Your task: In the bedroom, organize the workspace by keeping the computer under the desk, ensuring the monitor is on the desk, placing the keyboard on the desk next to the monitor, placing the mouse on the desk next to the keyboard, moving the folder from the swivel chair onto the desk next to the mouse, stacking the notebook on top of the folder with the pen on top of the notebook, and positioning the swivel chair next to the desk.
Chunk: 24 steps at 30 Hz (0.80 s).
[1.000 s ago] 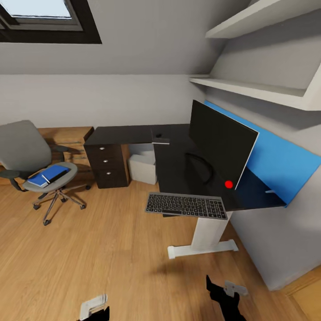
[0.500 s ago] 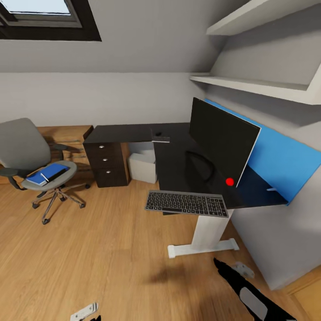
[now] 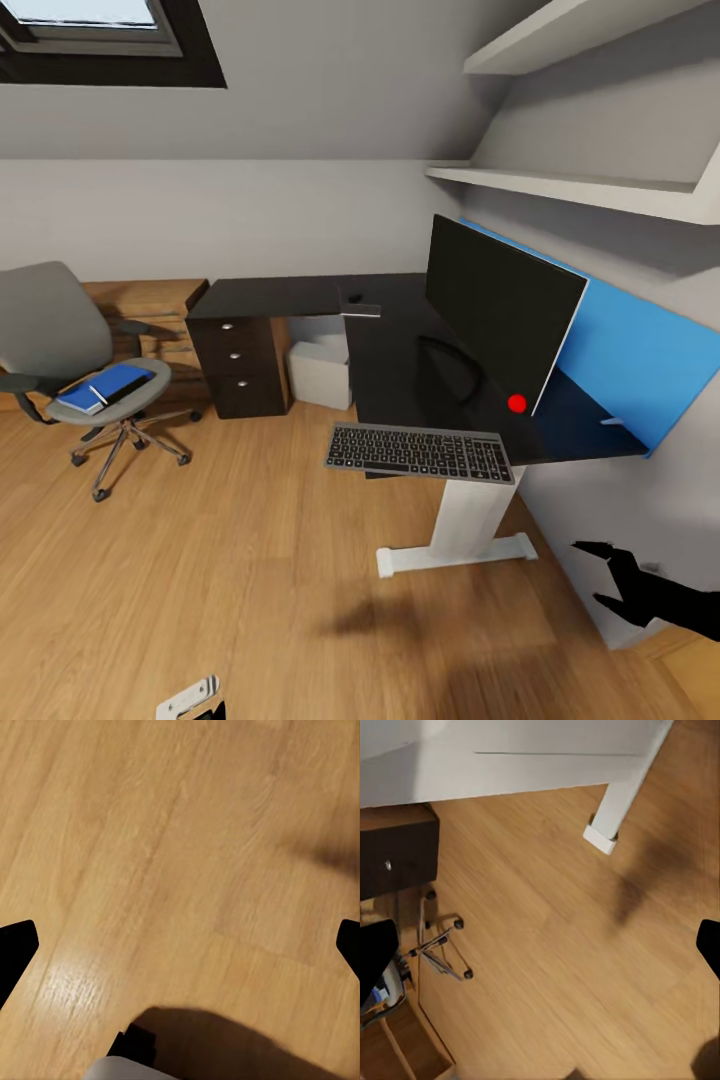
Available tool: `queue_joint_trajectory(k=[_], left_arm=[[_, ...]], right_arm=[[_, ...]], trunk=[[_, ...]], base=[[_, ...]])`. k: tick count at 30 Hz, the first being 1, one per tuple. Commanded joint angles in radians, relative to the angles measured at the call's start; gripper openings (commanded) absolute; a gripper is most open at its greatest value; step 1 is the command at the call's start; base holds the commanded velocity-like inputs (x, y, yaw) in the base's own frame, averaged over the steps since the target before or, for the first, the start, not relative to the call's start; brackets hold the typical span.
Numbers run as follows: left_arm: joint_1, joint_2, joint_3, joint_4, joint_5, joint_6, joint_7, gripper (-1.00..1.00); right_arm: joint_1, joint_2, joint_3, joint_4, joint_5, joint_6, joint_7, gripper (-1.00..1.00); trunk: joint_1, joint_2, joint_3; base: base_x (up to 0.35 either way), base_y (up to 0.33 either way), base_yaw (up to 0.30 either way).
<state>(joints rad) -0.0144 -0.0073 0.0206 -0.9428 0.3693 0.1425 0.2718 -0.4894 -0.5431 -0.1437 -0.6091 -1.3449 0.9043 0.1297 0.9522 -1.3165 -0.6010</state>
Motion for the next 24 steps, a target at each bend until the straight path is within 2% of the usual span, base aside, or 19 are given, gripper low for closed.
queue_joint_trajectory(k=[1,7,12,16,20,23,24], left_arm=[[0.000,-0.001,0.001,-0.002,0.007,0.005,0.003,1.00],[-0.001,-0.002,0.000,0.002,0.005,0.004,0.002,1.00],[-0.001,-0.001,-0.001,0.024,0.002,0.001,0.001,1.00],[-0.001,-0.002,-0.006,0.048,-0.006,-0.019,0.000,1.00],[-0.001,-0.004,-0.020,0.059,-0.039,-0.057,0.000,1.00],[0.000,-0.006,-0.026,0.062,-0.050,-0.066,0.000,1.00],[-0.001,-0.006,-0.030,0.066,-0.055,-0.069,0.000,1.00]], right_arm=[[-0.001,-0.002,-0.006,-0.001,0.012,0.005,0.009,1.00],[-0.001,-0.009,-0.007,-0.009,0.017,-0.077,0.018,1.00],[-0.001,-0.009,0.001,-0.010,0.031,-0.104,0.037,1.00],[-0.001,-0.009,0.005,-0.010,0.054,-0.111,0.076,1.00],[-0.001,-0.010,0.006,-0.009,0.111,-0.113,0.168,1.00],[0.000,-0.011,0.006,-0.008,0.150,-0.115,0.229,1.00],[0.000,-0.012,0.006,-0.006,0.177,-0.119,0.269,1.00]], trunk=[[0.000,-0.001,-0.001],[0.000,-0.001,-0.001],[0.000,-0.001,-0.001],[0.000,-0.001,-0.001],[0.000,-0.001,-0.001],[0.000,-0.001,-0.001],[0.000,-0.001,-0.001]], base=[[0.000,0.000,0.000],[0.000,0.000,0.000],[0.000,0.000,0.000],[0.000,0.000,0.000],[0.000,-0.013,0.000],[0.000,-0.041,0.000],[0.000,-0.025,0.000]])
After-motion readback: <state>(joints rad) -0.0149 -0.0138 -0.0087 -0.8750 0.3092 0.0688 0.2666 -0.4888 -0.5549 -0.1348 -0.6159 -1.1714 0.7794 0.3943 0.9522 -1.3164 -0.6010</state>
